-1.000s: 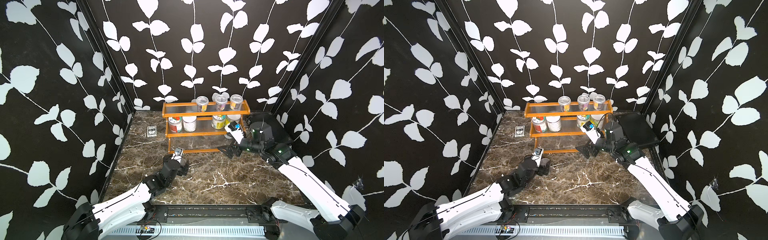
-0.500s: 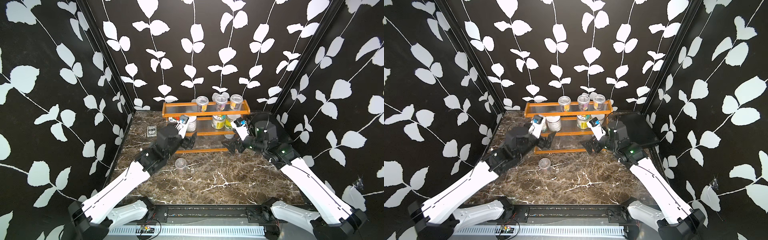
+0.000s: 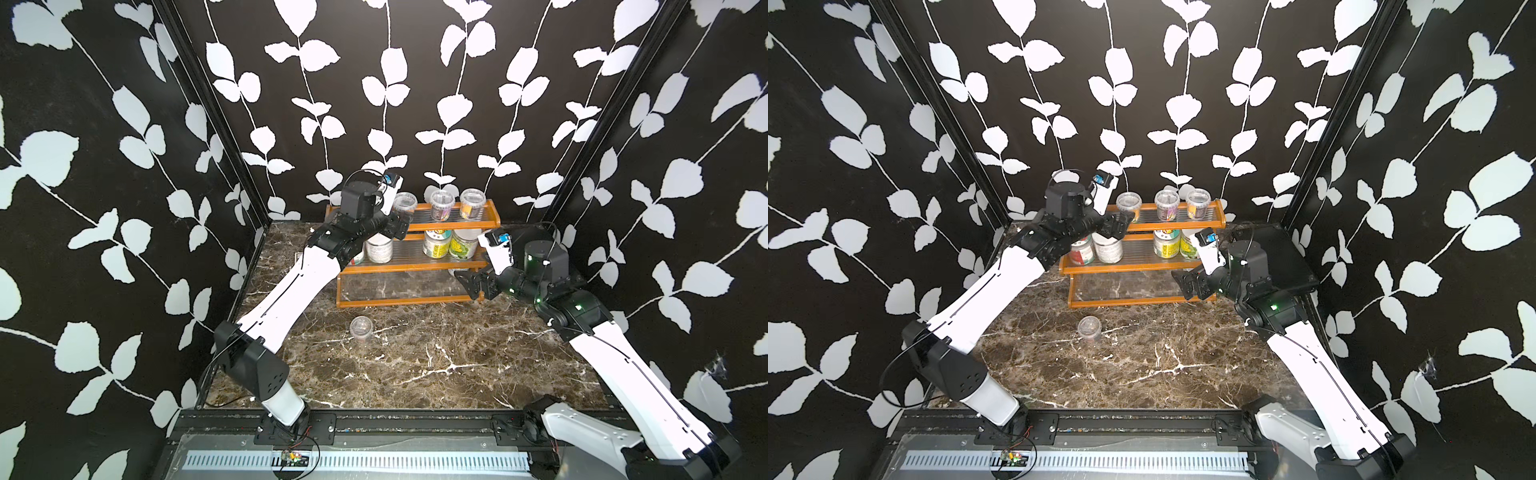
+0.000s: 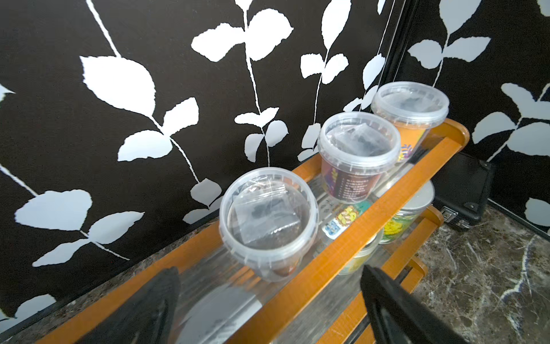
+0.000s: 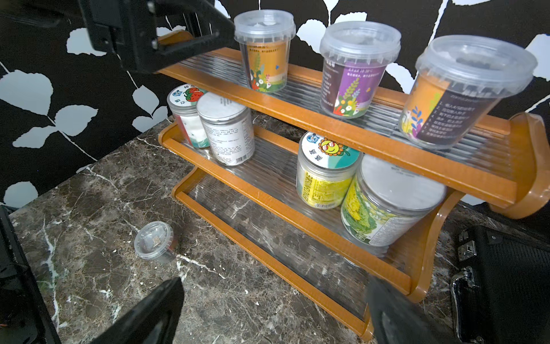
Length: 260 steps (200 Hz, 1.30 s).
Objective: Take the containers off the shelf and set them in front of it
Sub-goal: 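Pick up a container from the shelf.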
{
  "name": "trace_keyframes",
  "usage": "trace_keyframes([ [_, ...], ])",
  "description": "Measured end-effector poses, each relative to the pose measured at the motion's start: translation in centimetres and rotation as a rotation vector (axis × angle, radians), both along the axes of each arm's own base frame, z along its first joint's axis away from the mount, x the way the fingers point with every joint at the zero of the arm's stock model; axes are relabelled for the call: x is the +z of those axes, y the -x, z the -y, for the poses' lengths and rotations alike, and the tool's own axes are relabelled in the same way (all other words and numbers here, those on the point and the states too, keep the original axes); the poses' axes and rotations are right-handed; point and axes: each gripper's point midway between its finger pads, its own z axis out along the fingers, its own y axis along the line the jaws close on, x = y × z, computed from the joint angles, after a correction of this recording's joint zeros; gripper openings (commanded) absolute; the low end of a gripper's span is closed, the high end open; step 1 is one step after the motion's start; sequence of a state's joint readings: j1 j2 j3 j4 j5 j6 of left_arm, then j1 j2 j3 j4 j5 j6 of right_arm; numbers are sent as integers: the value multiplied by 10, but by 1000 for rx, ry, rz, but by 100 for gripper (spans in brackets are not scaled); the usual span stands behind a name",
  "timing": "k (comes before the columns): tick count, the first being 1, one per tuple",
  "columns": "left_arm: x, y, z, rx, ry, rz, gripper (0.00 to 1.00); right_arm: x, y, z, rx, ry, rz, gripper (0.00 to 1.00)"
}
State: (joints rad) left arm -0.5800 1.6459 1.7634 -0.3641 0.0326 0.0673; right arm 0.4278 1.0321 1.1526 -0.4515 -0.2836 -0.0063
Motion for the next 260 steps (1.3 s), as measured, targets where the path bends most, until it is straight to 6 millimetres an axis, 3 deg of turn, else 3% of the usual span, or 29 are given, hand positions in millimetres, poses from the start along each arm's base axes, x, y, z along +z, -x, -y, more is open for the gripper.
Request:
trace_keyframes([
  [66,-11,-27,16,-7,23,-50,90,-2,-3,2,-13,5,-3,100],
  [140,-15,-47,25,-16,52,-73,57,-1,-6,3,-17,2,0,100],
  [203,-9,-43,29,-51,64,-79,52,3,-4,4,-15,-9,20,100],
  [232,4,-36,26,-60,70,-66,51,0,0,6,-15,-8,20,100],
  [260,28,-12,22,-81,72,-34,51,-2,1,5,-9,-5,18,100],
])
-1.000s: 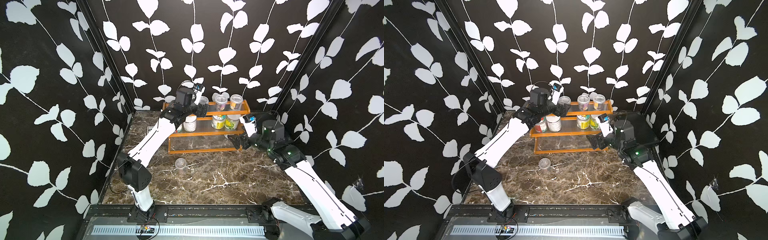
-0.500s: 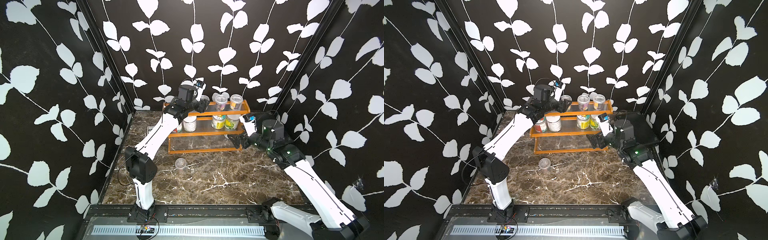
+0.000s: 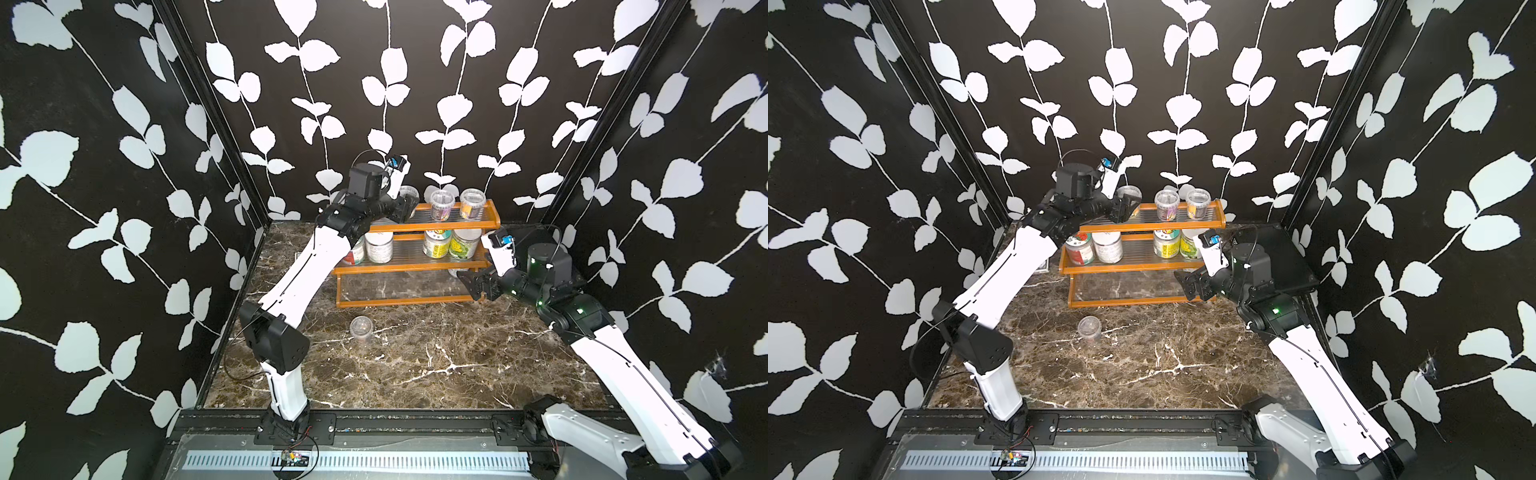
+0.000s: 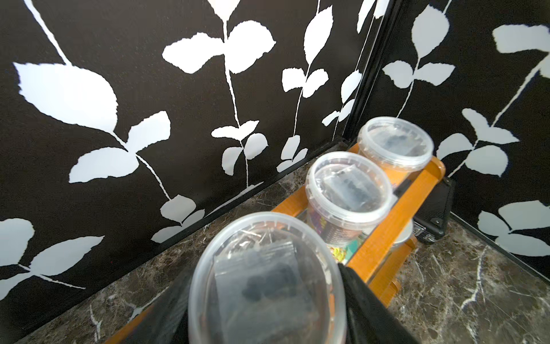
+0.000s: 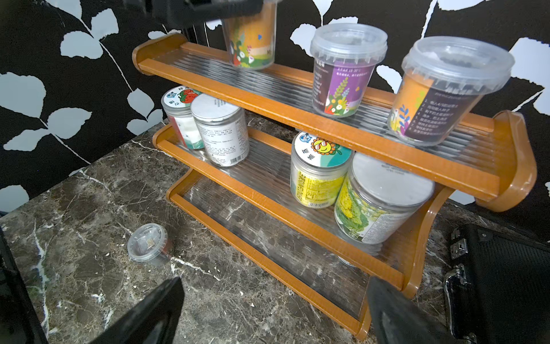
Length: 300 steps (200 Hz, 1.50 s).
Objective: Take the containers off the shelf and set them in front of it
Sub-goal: 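Pick up a container from the shelf, then place the container at the center of the board.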
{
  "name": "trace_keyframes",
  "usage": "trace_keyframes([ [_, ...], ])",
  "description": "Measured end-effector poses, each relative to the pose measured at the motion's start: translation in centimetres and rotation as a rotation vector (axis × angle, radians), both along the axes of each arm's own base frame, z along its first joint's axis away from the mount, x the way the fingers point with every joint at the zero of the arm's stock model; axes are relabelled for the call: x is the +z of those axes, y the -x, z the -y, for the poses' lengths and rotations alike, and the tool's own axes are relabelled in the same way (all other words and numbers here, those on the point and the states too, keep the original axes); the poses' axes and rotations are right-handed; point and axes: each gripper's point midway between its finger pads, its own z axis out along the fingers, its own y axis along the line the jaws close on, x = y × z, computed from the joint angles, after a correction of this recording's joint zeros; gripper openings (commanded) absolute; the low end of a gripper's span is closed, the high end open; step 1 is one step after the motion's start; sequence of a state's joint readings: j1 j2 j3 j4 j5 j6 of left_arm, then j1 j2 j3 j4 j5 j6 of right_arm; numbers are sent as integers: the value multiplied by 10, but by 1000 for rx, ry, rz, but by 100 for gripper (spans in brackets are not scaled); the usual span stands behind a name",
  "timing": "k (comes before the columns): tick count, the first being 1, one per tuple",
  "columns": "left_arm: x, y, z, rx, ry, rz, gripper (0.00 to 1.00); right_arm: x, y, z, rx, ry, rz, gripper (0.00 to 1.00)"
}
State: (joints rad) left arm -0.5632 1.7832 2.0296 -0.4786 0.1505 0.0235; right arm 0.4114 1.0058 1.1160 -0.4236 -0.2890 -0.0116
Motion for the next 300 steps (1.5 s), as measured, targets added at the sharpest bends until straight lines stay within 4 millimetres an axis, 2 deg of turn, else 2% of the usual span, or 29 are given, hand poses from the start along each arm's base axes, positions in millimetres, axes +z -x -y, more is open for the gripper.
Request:
trace_keyframes([
  [19,21,28,0,-23,8,37,52,-2,2,-1,10,0,-3,100],
  [40,39,75,1,-66,16,74,52,-10,4,-2,25,6,-17,100],
  [64,40,123,5,-117,14,89,52,-18,6,-3,39,20,-28,99],
  [87,16,158,7,-150,-15,58,51,-22,8,-2,45,34,-28,100],
  [130,-47,194,3,-147,-94,-25,51,-26,11,-2,55,44,-28,99],
  [154,-84,212,-7,-141,-120,-74,51,-33,13,-2,63,56,-36,100],
  [181,-124,223,-24,-105,-130,-120,51,-33,14,-1,66,64,-35,99],
  [199,-152,224,-29,-85,-127,-145,51,-32,15,0,68,65,-31,99],
  [235,-212,215,-10,-71,-149,-200,52,-32,16,0,69,67,-28,100],
  [263,-261,209,-5,-46,-169,-236,52,-39,18,1,69,72,-40,100],
  [280,-281,205,-2,-28,-178,-249,52,-42,18,1,66,77,-46,100],
  [300,-295,199,-2,0,-177,-244,52,-42,17,2,65,82,-42,99],
])
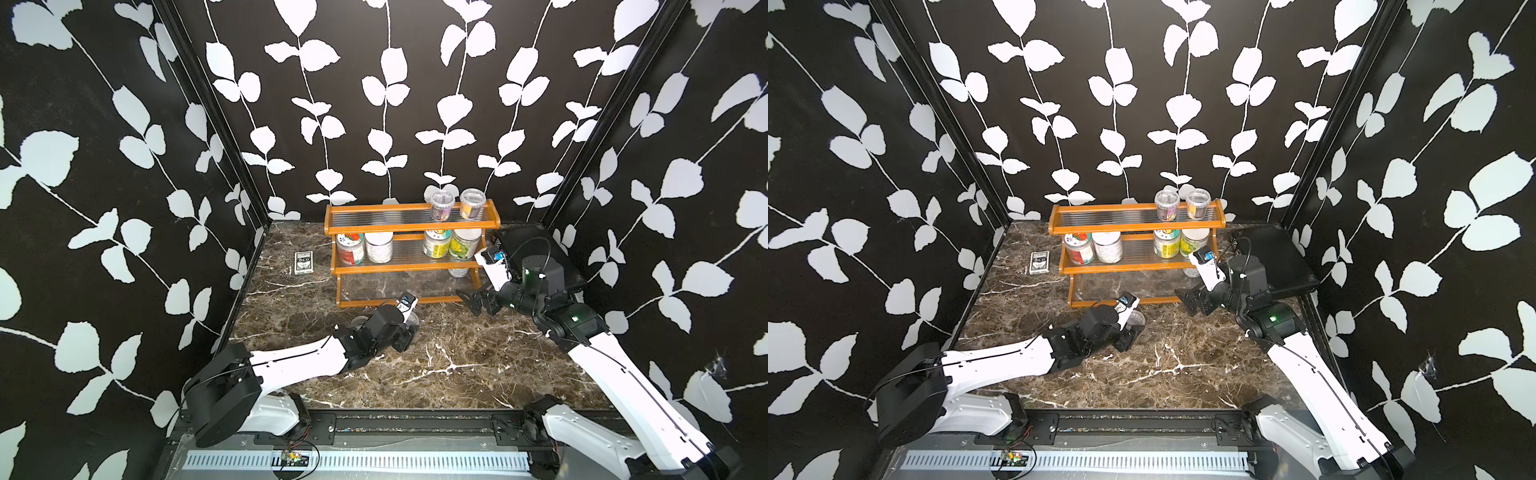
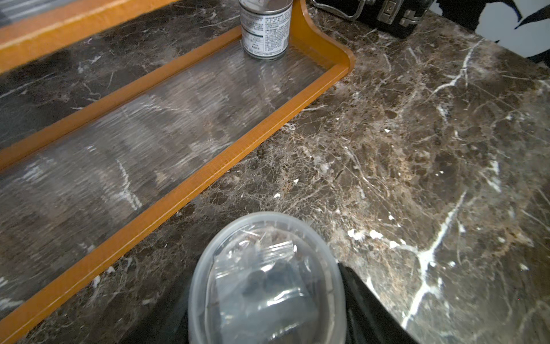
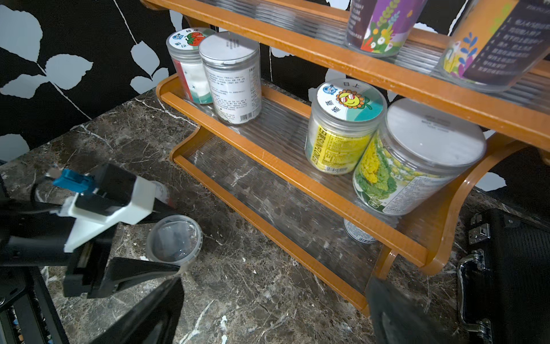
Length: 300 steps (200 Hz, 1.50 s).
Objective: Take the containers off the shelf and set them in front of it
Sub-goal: Place the container at the center of the board.
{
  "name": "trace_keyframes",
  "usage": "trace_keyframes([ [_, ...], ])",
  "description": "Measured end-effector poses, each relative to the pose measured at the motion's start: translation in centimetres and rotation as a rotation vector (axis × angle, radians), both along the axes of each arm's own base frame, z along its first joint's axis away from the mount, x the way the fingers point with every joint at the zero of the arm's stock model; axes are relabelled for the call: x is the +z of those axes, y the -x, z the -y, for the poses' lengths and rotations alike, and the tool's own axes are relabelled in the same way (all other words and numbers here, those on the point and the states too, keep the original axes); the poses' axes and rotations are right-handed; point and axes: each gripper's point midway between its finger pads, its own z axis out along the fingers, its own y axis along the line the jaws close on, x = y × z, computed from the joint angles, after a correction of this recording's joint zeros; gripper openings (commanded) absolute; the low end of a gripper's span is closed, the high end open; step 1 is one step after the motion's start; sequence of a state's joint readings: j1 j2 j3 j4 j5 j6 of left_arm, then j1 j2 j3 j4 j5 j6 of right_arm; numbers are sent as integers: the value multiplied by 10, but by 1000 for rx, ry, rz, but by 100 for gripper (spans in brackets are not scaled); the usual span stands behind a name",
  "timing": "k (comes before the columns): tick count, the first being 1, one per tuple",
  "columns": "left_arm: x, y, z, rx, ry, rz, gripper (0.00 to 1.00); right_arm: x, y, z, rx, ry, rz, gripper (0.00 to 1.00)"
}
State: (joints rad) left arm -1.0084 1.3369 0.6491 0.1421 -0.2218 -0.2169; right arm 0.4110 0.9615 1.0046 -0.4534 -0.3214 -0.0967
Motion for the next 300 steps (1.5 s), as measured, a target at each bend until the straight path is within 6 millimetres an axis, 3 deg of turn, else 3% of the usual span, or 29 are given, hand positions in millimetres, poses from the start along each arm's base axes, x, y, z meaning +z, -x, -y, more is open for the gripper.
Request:
trace_keyframes([
  [41,-20,-5,-13,55,-39,23,52,-3,-1,1,-4,16,5,99],
  [142,-44,-10,-20,96,-96,18,61,-14,-3,3,-8,35,-1,99],
  [218,-44,-13,-22,126,-89,21,82,-15,-3,3,2,50,10,100],
  [252,-45,-12,-26,132,-105,18,87,-16,-3,4,0,58,16,100],
  [279,-36,-13,-27,138,-99,28,92,-17,-5,4,-5,62,14,100],
  [300,-19,-17,-22,136,-87,49,97,-19,-7,5,-13,63,2,100],
])
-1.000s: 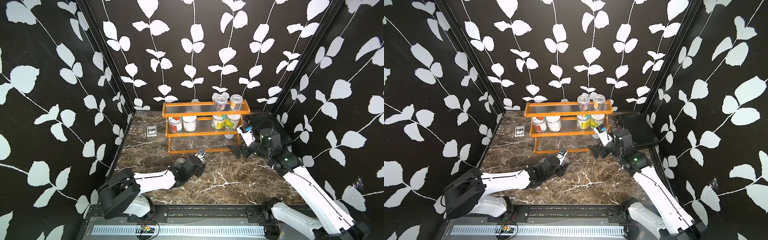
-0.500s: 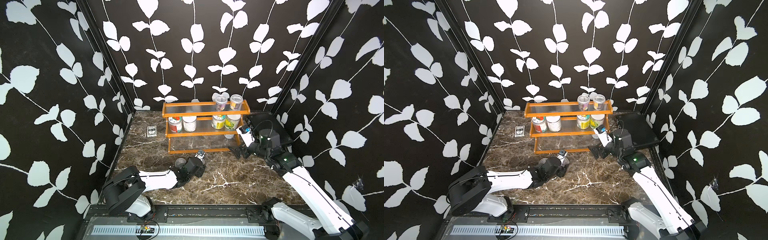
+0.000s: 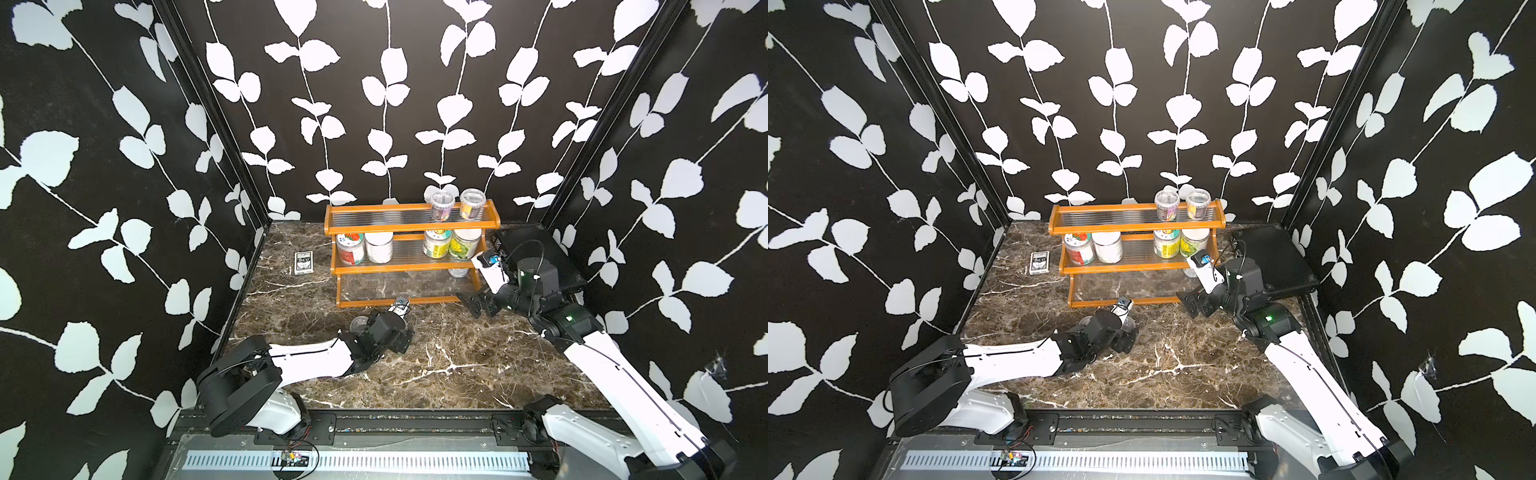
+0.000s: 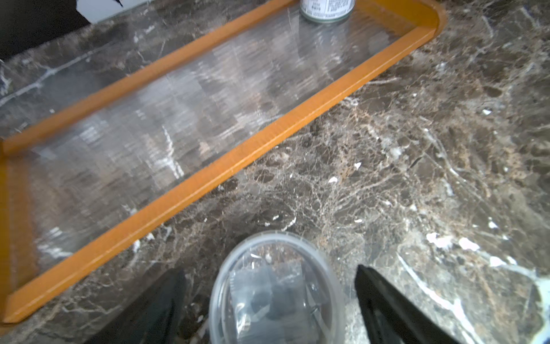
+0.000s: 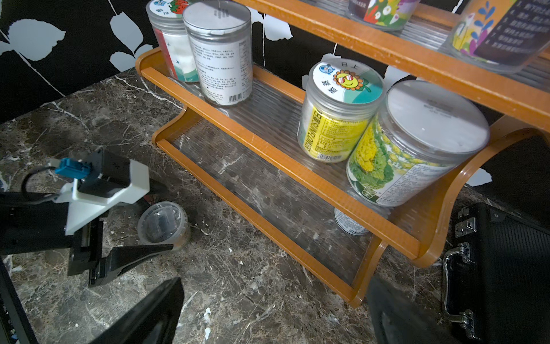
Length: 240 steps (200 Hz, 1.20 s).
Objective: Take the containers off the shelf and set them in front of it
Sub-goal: 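Place the container at the center of the board, then pick up a container from the shelf.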
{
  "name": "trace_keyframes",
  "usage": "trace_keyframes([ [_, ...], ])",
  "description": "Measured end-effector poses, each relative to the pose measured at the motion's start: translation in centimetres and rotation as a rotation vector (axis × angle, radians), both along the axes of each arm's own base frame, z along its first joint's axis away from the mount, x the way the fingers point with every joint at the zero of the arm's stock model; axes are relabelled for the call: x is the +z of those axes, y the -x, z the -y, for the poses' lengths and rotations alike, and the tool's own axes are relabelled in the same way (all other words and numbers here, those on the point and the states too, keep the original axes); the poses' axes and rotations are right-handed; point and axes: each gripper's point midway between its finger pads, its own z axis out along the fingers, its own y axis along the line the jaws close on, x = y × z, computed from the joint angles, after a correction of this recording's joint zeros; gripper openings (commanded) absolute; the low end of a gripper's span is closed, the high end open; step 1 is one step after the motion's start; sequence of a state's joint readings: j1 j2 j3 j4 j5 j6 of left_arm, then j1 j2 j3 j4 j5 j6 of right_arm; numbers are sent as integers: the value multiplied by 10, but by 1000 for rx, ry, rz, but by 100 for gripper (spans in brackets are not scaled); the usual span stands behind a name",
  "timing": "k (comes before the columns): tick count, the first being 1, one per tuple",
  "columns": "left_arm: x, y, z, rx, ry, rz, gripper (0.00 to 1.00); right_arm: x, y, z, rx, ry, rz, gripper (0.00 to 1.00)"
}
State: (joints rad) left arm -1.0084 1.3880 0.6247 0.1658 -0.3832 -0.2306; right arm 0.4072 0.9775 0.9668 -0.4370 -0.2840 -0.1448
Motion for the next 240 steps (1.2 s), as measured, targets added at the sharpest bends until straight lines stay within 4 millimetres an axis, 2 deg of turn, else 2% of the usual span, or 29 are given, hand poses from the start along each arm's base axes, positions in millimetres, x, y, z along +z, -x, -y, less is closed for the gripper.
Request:
trace_keyframes([
  [29,39,-4,6,-15,32,51,99,-1,-4,1,-17,-11,-20,99],
  [46,65,-7,6,-25,50,76,99,8,-10,-2,-26,-30,-25,99],
  [72,108,-15,-1,-36,101,99,99,39,-27,-9,-58,-90,-24,100],
  [108,169,-39,-32,-3,193,130,99,88,-56,-31,-140,-140,-2,100],
  [138,207,-54,-53,10,260,145,99,118,-83,-50,-256,-139,22,100],
  [158,222,-60,-62,9,288,144,99,125,-100,-56,-349,-119,37,100],
  [185,233,-66,-70,8,317,149,99,118,-115,-57,-446,-78,35,100],
  [240,228,-70,-73,2,334,113,99,114,-147,-57,-581,-52,46,100],
])
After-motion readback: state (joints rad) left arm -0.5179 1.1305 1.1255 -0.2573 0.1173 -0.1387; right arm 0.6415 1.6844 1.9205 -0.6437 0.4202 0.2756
